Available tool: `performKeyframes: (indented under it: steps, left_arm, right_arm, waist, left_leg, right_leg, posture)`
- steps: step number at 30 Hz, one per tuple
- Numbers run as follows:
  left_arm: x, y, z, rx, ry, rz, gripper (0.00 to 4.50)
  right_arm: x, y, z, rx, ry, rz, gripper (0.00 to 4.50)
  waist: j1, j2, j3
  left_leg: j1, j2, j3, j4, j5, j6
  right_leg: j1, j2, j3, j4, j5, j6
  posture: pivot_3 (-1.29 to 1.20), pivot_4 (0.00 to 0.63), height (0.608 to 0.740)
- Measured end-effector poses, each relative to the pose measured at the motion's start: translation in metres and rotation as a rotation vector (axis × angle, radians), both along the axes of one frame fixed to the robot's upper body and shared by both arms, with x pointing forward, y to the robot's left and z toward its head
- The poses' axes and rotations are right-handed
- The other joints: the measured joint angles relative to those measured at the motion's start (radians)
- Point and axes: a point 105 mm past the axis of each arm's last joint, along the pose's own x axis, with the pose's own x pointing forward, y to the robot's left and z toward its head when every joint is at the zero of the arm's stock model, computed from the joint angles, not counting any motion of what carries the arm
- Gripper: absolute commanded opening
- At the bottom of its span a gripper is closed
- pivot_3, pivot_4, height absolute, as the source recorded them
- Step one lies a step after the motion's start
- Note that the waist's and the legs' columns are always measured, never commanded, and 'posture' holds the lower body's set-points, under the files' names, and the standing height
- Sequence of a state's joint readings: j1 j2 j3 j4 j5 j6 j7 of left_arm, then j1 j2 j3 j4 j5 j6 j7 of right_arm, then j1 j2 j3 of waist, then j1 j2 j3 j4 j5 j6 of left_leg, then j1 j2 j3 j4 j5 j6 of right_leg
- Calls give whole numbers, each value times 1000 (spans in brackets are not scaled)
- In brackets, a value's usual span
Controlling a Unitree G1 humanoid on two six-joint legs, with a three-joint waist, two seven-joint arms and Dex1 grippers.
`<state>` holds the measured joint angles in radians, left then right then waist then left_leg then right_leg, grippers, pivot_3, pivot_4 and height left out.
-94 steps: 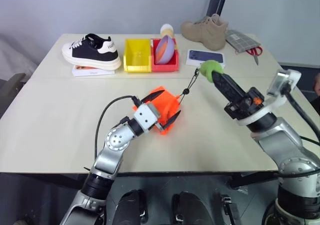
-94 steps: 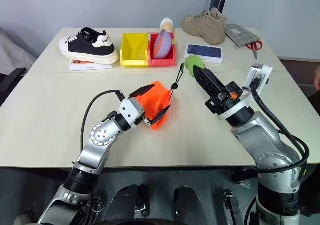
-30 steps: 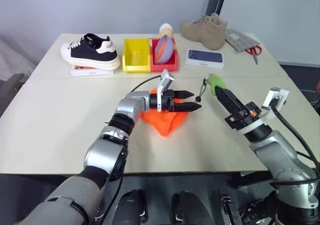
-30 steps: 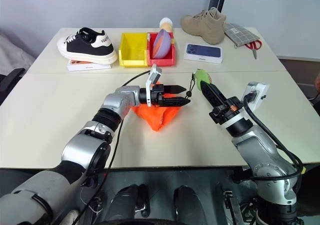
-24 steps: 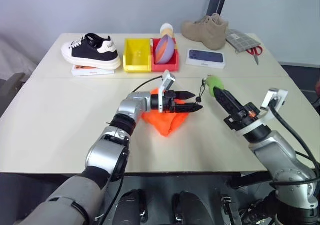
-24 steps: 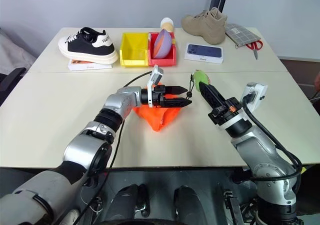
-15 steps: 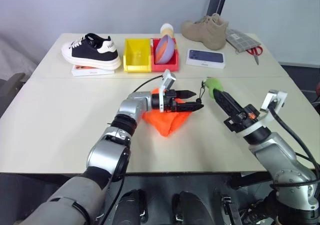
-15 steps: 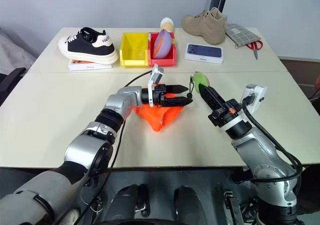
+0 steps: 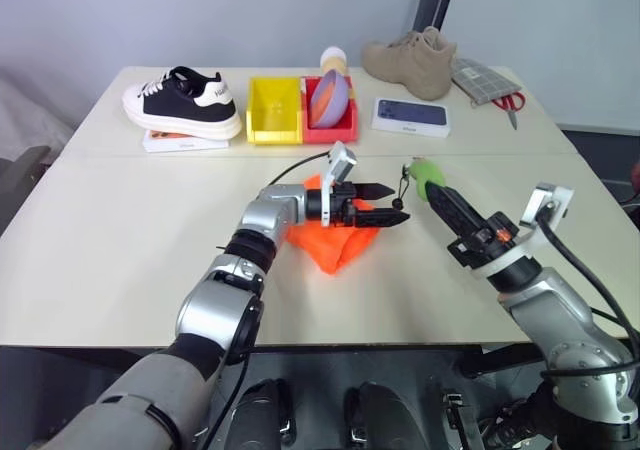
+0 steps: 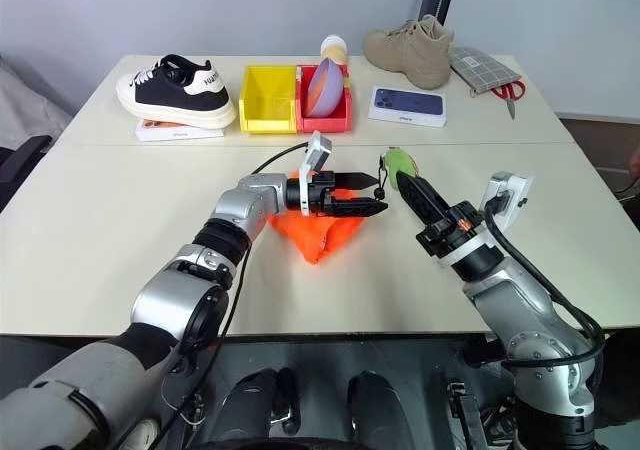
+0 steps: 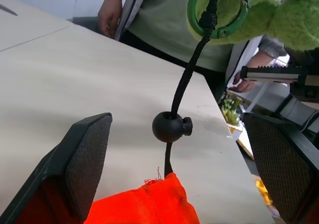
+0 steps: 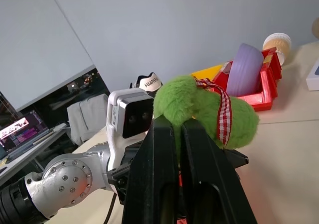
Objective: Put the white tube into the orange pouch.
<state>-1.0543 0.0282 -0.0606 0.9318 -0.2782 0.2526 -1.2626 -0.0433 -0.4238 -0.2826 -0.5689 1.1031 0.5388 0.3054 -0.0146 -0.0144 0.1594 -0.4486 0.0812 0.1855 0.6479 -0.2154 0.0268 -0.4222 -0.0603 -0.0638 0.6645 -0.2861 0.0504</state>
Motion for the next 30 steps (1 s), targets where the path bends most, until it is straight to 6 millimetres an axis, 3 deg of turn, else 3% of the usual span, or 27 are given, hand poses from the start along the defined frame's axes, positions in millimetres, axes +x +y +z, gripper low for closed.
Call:
performKeyframes:
  steps: [5,8,9,22,28,29,30]
  left_arm:
    - [0,0,-1,7,-3,2,4460]
    - [0,-1,0,5,-3,2,3733]
    - [0,-1,0,4,-3,3,3266]
    - [2,-3,0,19,-10,15,3266]
    - [1,-4,1,18,-13,6,552]
    - [1,-4,1,19,-13,4,194]
    - [1,-3,1,20,-14,2,153]
  right_arm:
    - [0,0,0,-1,-1,2,0]
    - [0,0,0,-1,-1,2,0]
    - [0,0,0,-1,-1,3,0]
    - [0,0,-1,-9,-1,-3,0]
    - [0,0,-1,-11,-2,-6,0]
    - [0,-1,-1,-13,-2,-8,0]
    - [0,-1,-1,-14,-2,-8,0]
  waist:
    - [0,0,0]
    - [0,0,0]
    - [0,0,0]
    - [0,0,0]
    - [0,0,0]
    - [0,0,0]
    - [0,0,0]
  left_leg:
    - [0,0,0,0,0,0]
    - [0,0,0,0,0,0]
    - [0,0,0,0,0,0]
    - [0,0,0,0,0,0]
    - [0,0,0,0,0,0]
    - [0,0,0,0,0,0]
    - [0,0,0,0,0,0]
  right_leg:
    - [0,0,0,0,0,0]
    - [0,0,0,0,0,0]
    - [0,0,0,0,0,0]
    - [0,2,0,0,0,0]
    - [0,2,0,1,0,0]
    - [0,2,0,1,0,0]
    - [0,2,0,1,0,0]
  posture:
    - [0,150,740]
    - [0,150,740]
    - [0,150,740]
    - [0,150,740]
    - [0,150,740]
    - [0,150,740]
    - [0,150,740]
